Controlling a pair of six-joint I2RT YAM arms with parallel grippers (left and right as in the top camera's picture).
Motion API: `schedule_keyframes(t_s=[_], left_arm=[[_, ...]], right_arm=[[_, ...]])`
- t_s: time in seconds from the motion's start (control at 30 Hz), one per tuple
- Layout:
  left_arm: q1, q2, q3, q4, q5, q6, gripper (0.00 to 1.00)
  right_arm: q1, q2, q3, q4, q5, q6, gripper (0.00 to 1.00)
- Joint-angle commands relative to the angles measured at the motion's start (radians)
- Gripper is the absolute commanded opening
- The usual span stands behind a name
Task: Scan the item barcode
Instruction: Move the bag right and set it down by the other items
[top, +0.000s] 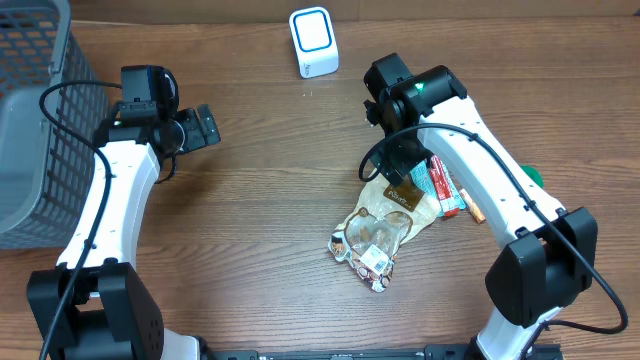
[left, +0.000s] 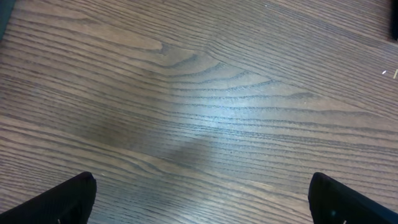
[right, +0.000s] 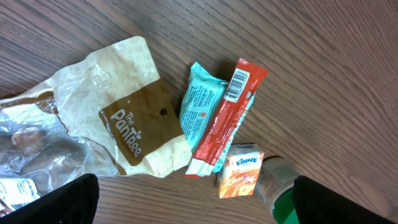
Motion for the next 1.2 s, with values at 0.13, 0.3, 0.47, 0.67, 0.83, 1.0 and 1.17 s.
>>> schedule_keyframes(t_s=[0.13, 0.3, 0.47, 0.67, 0.83, 1.0, 1.17], left_arm=[[0.002, 0.001, 0.014, 0.002, -0.01, -0.002, 1.0], [0.002, 0.002, 0.014, 0.002, -0.01, -0.002, 1.0], [0.002, 0.001, 0.014, 0.002, -0.01, -0.002, 1.0], [0.002, 0.001, 0.014, 0.002, -0.01, -0.002, 1.0], [0.002, 0.002, 0.014, 0.002, -0.01, -0.002, 1.0], [0.002, 0.002, 0.014, 0.002, -0.01, -0.002, 1.0], [0.002, 0.001, 0.014, 0.002, -0.01, -0.002, 1.0]], right_arm=[[-0.002, -0.018, -0.003, 0.004, -0.023, 0.019, 1.0], [-0.002, -0.018, -0.003, 0.005, -0.023, 0.019, 1.0], [-0.002, -0.018, -0.003, 0.004, -0.023, 0.019, 1.0], [-0.002, -0.018, -0.003, 0.005, -0.023, 0.019, 1.0], [-0.002, -0.024, -0.003, 0.01, -0.024, 0.019, 1.0], [0.0, -0.108, -0.003, 0.032, -0.023, 0.019, 1.0], [-0.002, -0.274, -0.003, 0.085, -0.023, 0.019, 1.0]])
